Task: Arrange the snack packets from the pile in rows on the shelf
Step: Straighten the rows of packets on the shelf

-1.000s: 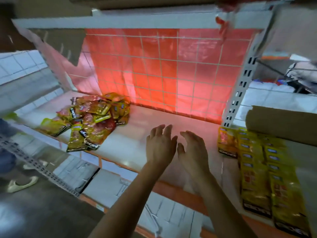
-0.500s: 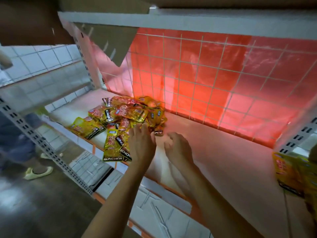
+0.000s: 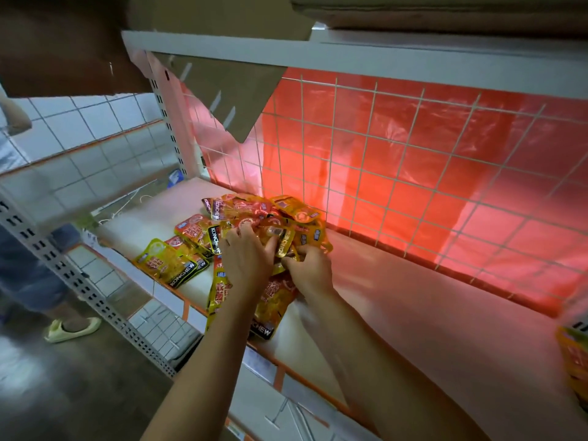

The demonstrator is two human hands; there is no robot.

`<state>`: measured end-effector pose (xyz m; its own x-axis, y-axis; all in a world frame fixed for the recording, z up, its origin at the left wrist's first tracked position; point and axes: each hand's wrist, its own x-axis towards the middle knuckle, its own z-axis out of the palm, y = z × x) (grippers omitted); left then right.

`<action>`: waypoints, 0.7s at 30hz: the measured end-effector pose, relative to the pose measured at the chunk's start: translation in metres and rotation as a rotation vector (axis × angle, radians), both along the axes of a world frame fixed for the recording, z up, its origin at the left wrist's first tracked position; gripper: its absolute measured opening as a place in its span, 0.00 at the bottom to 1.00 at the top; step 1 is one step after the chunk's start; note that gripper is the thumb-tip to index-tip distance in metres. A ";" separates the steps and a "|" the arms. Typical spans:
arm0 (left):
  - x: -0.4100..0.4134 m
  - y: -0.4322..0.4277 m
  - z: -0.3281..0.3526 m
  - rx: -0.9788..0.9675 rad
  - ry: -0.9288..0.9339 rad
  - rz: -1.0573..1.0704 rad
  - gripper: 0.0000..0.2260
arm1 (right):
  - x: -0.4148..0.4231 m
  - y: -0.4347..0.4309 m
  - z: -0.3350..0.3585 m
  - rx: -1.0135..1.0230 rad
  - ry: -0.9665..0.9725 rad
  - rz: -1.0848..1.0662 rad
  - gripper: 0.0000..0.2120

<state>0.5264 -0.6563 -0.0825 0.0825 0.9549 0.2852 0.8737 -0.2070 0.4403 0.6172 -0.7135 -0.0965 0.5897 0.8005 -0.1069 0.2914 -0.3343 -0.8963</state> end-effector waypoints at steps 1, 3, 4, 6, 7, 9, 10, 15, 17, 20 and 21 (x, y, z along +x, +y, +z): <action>0.000 0.000 -0.001 0.011 0.030 -0.001 0.24 | 0.000 0.002 0.000 0.017 0.048 -0.021 0.04; 0.003 -0.001 -0.001 0.071 0.050 -0.057 0.22 | -0.001 0.001 0.000 0.096 0.174 -0.065 0.08; 0.006 -0.002 0.002 0.099 0.036 -0.099 0.21 | -0.001 -0.001 0.001 0.149 0.216 -0.086 0.09; 0.012 -0.008 0.007 0.126 -0.038 -0.166 0.16 | 0.002 -0.005 0.004 0.253 0.278 -0.103 0.09; 0.015 -0.012 0.011 0.130 -0.090 -0.187 0.14 | 0.005 -0.008 0.006 0.298 0.302 -0.101 0.08; 0.021 -0.022 0.017 0.122 -0.228 -0.201 0.14 | 0.011 -0.017 0.013 0.362 0.327 -0.082 0.09; 0.023 -0.027 0.020 0.100 -0.314 -0.218 0.15 | 0.015 -0.022 0.015 0.387 0.336 -0.072 0.10; 0.038 -0.053 0.027 -0.249 -0.847 -0.425 0.18 | 0.036 -0.056 0.025 0.571 0.432 -0.027 0.12; 0.050 -0.062 0.029 -0.425 -1.036 -0.425 0.26 | 0.047 -0.075 0.028 0.594 0.386 -0.014 0.12; 0.071 -0.079 0.027 -0.481 -0.984 -0.440 0.30 | 0.062 -0.100 0.027 0.548 0.289 0.031 0.22; 0.077 -0.087 0.025 -0.506 -0.959 -0.452 0.28 | 0.067 -0.108 0.026 0.526 0.268 0.050 0.26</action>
<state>0.6035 -0.7429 -0.0571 0.4001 0.9164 0.0114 0.0318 -0.0263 0.9991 0.6840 -0.8211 -0.0705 0.5570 0.8125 0.1718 0.0362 0.1830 -0.9824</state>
